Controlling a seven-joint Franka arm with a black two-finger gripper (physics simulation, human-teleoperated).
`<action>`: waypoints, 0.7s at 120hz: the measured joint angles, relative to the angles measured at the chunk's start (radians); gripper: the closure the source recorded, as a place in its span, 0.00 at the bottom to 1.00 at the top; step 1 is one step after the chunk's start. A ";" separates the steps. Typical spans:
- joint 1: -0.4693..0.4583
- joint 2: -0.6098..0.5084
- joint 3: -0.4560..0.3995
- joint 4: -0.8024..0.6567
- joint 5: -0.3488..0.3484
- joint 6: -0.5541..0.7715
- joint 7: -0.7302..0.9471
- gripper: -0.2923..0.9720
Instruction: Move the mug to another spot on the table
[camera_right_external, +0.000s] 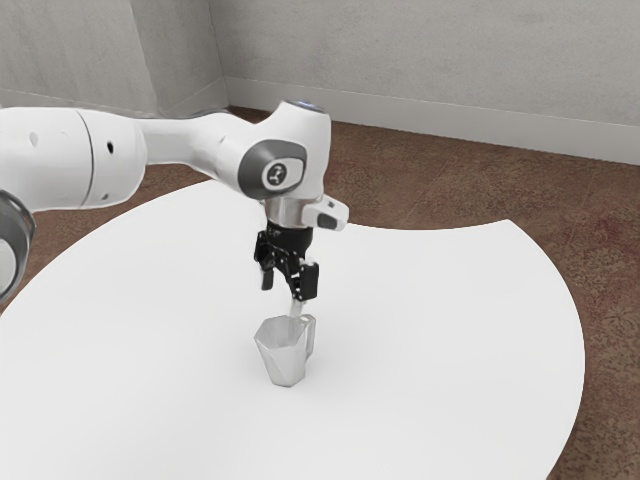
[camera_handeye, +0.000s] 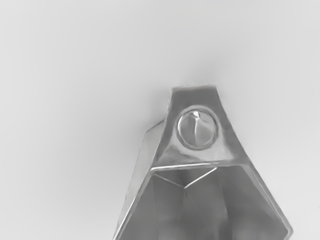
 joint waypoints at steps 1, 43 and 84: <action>-0.001 0.001 0.000 -0.002 -0.001 0.004 -0.001 0.23; -0.006 0.056 -0.008 -0.010 -0.031 0.106 -0.102 0.23; -0.020 0.125 -0.024 0.036 0.014 0.127 -0.166 0.23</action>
